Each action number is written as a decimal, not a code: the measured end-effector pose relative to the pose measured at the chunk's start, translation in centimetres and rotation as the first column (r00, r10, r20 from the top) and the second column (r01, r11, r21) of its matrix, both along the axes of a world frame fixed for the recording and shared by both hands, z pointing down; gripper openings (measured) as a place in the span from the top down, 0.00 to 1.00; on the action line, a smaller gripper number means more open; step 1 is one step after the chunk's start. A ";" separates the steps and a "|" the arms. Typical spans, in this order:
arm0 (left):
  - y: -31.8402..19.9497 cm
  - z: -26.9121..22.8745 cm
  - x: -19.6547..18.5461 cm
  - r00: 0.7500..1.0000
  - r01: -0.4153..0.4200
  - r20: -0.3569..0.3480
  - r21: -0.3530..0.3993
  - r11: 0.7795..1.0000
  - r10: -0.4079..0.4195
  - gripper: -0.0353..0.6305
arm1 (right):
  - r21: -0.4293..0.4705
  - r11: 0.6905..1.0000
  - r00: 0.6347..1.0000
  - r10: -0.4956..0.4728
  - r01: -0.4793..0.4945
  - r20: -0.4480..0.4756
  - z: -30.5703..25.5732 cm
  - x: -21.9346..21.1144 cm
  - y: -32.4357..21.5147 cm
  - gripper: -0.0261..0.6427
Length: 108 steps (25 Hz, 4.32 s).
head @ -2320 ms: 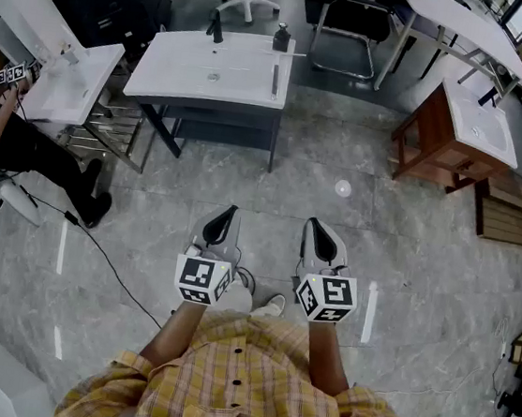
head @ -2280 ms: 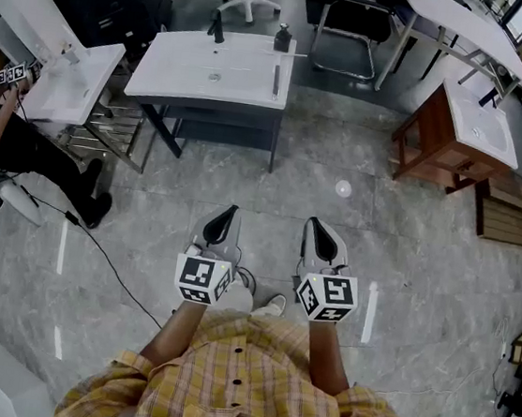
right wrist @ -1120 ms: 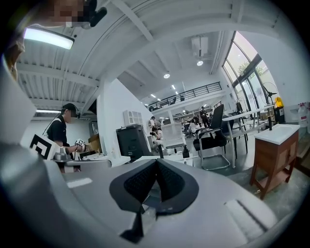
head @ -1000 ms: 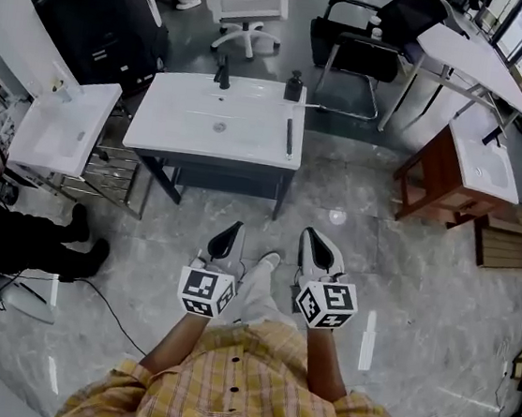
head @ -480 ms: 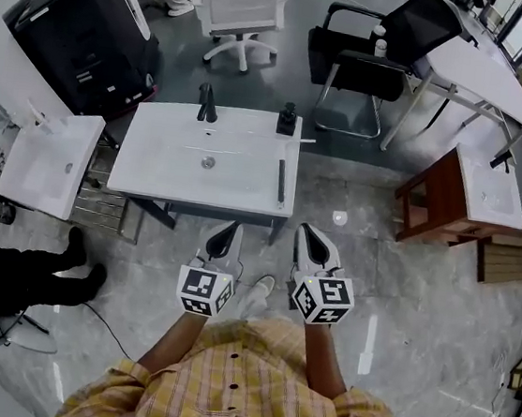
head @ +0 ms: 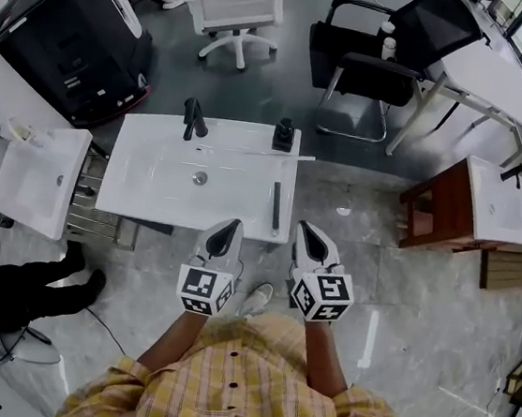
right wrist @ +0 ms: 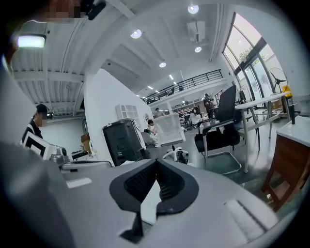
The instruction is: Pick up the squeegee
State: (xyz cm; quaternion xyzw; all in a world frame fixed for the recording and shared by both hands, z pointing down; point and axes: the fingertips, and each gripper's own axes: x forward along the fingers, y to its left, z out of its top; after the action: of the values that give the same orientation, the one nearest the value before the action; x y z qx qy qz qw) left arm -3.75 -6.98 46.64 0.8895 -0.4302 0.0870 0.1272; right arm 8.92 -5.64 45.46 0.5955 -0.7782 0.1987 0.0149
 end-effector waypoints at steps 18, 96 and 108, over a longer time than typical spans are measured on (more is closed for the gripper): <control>-7.5 5.2 -0.3 0.999 0.000 0.040 -0.115 0.993 0.005 0.94 | -0.261 0.965 0.999 -0.039 0.028 -0.035 8.4 -1.9 -7.4 0.97; -14.6 13.6 -1.0 0.996 -0.090 -0.002 -0.324 0.942 0.094 0.94 | -0.790 0.602 0.986 -0.032 -0.113 -0.165 26.3 -1.5 -15.6 0.83; -13.4 11.3 -1.1 0.996 -0.082 0.011 -0.270 0.959 0.089 0.94 | -0.697 0.711 0.990 -0.015 -0.087 -0.138 22.0 -1.4 -15.2 0.83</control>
State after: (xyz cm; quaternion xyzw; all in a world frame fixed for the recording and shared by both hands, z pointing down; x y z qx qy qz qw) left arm -4.90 -20.43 57.89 0.8806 -0.3769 0.1603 0.2383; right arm 7.50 -20.81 67.44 0.5724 -0.6299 0.4390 0.2878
